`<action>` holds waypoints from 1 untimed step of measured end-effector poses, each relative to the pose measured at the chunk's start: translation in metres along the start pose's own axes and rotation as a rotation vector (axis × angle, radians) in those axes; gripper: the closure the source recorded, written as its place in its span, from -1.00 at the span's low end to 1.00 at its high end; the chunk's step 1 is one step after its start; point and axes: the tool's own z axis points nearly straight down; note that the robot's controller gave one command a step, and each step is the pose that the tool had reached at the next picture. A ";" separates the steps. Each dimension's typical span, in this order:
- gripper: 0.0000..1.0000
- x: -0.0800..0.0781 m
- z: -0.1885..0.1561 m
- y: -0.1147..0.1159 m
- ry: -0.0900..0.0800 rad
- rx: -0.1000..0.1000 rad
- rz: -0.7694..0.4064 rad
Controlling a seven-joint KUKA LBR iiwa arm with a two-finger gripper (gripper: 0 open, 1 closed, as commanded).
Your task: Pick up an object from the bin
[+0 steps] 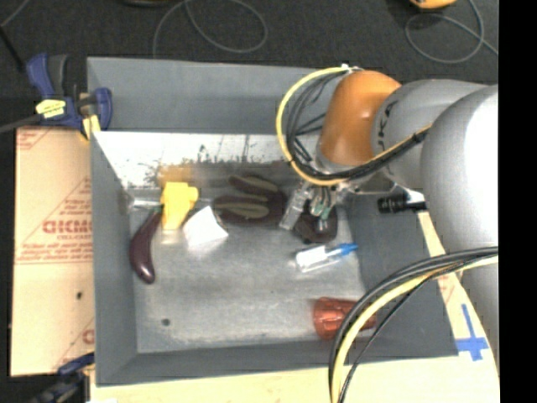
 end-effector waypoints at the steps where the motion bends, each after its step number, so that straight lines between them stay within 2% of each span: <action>1: 1.00 -0.001 -0.007 0.000 -0.004 -0.002 -0.001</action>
Offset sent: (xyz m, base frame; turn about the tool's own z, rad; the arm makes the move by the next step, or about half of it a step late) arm -0.0001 -0.0001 0.0188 0.0000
